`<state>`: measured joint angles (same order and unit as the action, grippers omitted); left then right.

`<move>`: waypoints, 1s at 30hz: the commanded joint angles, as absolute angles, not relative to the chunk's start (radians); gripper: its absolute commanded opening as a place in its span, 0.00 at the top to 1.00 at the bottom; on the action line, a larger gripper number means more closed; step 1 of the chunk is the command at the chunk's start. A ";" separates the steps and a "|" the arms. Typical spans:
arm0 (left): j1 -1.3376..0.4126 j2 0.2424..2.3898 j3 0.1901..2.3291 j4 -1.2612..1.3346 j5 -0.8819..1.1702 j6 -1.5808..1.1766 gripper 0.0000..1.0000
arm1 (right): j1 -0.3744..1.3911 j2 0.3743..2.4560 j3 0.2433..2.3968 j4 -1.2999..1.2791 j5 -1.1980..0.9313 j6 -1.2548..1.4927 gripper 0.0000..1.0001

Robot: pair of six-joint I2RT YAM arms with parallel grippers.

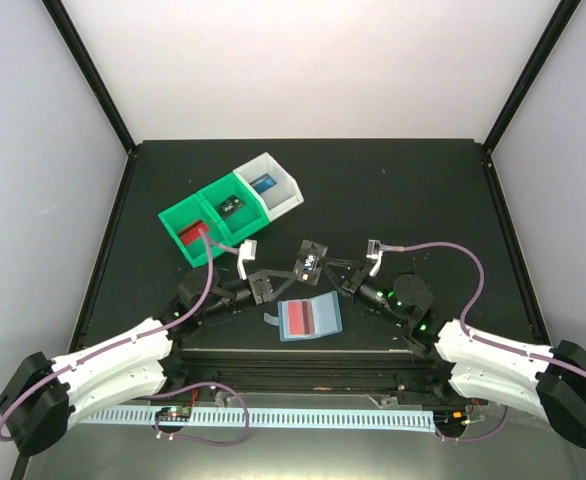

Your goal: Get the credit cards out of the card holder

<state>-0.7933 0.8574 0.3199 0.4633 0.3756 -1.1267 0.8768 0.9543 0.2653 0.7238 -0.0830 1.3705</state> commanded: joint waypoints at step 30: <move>-0.784 0.571 0.452 -0.148 0.749 -0.674 0.98 | 0.884 0.597 0.584 -0.297 -0.438 0.507 0.47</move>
<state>-0.7910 0.5652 0.4362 -0.0879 0.6106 -0.7273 0.8810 0.6044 0.5442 -0.1131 -0.3710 0.6258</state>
